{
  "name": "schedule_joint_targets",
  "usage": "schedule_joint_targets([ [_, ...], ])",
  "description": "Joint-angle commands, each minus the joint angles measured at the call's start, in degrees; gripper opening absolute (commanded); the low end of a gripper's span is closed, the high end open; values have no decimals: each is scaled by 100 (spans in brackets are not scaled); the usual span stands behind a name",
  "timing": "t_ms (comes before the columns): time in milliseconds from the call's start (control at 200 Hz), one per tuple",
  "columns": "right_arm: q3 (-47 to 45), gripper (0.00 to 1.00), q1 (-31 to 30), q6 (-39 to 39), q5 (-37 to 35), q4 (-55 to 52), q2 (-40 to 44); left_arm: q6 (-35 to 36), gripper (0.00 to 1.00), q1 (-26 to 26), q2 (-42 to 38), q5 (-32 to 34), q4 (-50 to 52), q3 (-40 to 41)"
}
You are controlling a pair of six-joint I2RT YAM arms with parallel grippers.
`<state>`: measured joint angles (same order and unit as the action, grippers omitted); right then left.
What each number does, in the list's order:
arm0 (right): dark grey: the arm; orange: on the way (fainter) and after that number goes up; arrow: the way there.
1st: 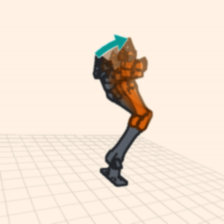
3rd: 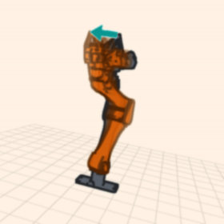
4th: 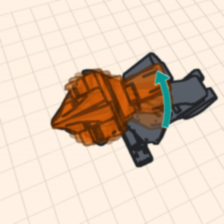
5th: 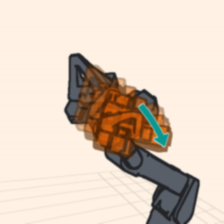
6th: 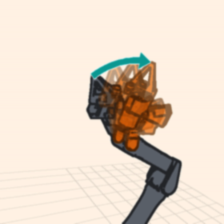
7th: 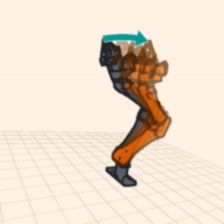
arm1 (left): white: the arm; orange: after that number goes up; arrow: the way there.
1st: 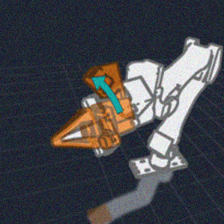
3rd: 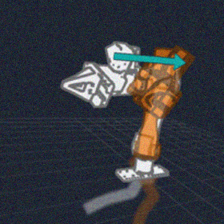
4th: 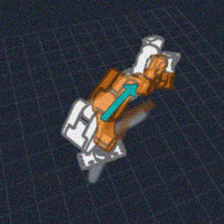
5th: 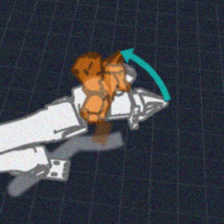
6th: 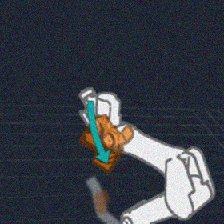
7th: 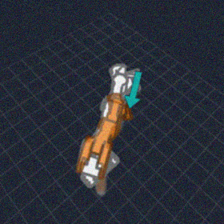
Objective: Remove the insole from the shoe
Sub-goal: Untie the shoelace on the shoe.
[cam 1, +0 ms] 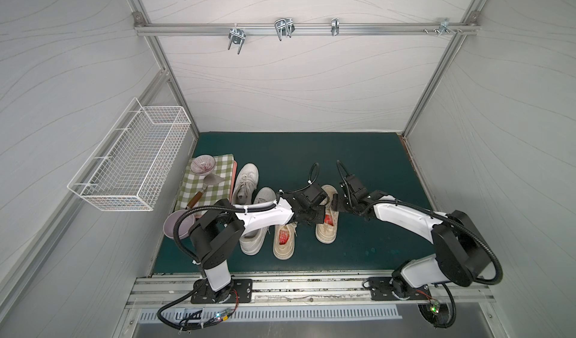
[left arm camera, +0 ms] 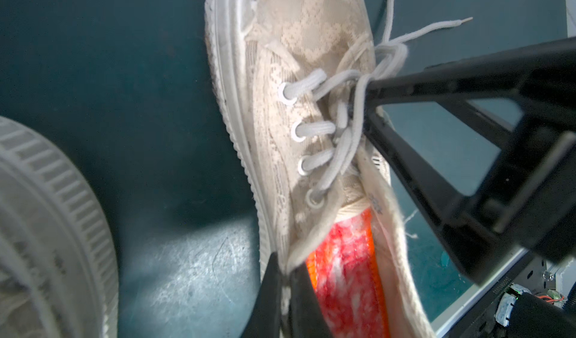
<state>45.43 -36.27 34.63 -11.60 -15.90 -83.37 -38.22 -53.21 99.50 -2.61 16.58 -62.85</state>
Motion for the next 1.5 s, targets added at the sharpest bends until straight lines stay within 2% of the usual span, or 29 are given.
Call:
schedule_joint_targets([
  [0,-51,80,-72,11,-39,333,208,-35,0,-67,12,-152,-323,-152],
  [340,-289,86,-196,102,-570,268,549,-28,0,-69,36,-57,-205,-202],
  [515,-353,88,-194,52,-218,579,468,-19,0,-71,60,-175,-284,-223],
  [680,-331,89,21,145,493,1114,201,0,0,-67,1,-365,-413,-207],
  [905,-100,92,24,271,161,995,-41,-8,0,-70,-238,-343,-516,-71],
  [1135,3,99,498,444,-71,813,58,-62,0,-68,-362,-257,-558,251],
  [1240,171,99,600,427,-359,525,35,-116,0,-67,-396,-265,-590,399],
  [1355,241,99,644,371,-387,545,4,-97,0,-72,-489,-205,-594,483],
  [1495,503,99,918,363,-100,428,-132,-74,0,-70,-542,-219,-586,503],
])
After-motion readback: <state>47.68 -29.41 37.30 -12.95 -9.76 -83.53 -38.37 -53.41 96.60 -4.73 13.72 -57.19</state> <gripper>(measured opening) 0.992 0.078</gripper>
